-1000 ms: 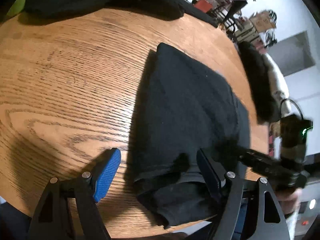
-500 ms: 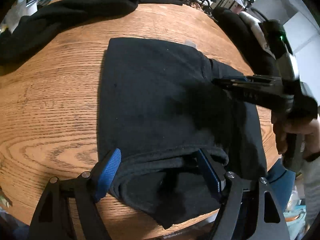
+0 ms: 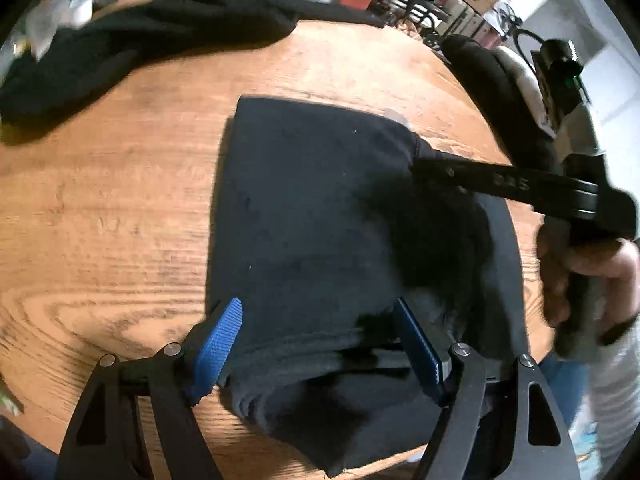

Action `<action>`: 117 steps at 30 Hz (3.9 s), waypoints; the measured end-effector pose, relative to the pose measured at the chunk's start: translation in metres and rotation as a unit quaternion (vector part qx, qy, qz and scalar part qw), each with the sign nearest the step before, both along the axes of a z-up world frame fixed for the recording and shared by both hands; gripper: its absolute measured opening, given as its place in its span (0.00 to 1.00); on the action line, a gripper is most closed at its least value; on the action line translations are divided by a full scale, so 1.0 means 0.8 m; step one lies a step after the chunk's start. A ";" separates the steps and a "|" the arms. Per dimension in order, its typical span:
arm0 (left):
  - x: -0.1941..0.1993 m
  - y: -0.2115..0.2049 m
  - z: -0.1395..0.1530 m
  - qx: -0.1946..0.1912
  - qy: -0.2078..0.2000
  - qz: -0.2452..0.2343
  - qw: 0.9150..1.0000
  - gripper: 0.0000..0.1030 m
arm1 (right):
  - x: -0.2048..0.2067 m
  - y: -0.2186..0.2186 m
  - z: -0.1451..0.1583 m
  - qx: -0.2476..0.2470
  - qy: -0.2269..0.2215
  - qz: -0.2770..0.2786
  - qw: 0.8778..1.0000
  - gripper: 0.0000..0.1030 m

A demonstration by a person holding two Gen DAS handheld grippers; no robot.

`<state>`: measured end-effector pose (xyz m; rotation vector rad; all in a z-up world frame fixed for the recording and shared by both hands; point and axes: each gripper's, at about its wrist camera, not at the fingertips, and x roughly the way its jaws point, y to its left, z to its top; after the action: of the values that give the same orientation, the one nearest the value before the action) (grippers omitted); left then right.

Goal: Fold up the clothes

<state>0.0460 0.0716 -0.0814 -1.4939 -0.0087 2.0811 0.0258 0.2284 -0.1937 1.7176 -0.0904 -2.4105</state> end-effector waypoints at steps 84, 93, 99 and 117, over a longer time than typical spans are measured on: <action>0.093 -0.042 0.054 0.052 0.044 0.053 0.996 0.86 | 0.225 0.344 0.035 -0.214 -0.032 -0.153 0.964 0.74; 0.231 0.191 0.045 -0.092 0.081 -0.113 0.986 0.86 | 0.134 0.354 0.072 -0.180 0.032 -0.166 0.969 0.75; 0.264 0.275 0.011 -0.219 0.235 -0.157 0.934 0.86 | 0.132 0.352 0.070 -0.232 0.055 -0.117 0.964 0.76; 0.258 0.236 0.006 -0.163 0.301 -0.093 0.935 0.86 | 0.169 0.398 0.088 -0.258 0.071 -0.066 0.961 0.80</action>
<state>0.2524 0.2601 -0.0768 -0.9120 0.7143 2.3686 0.1612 0.5468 -0.1231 1.3326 -0.7604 -2.3075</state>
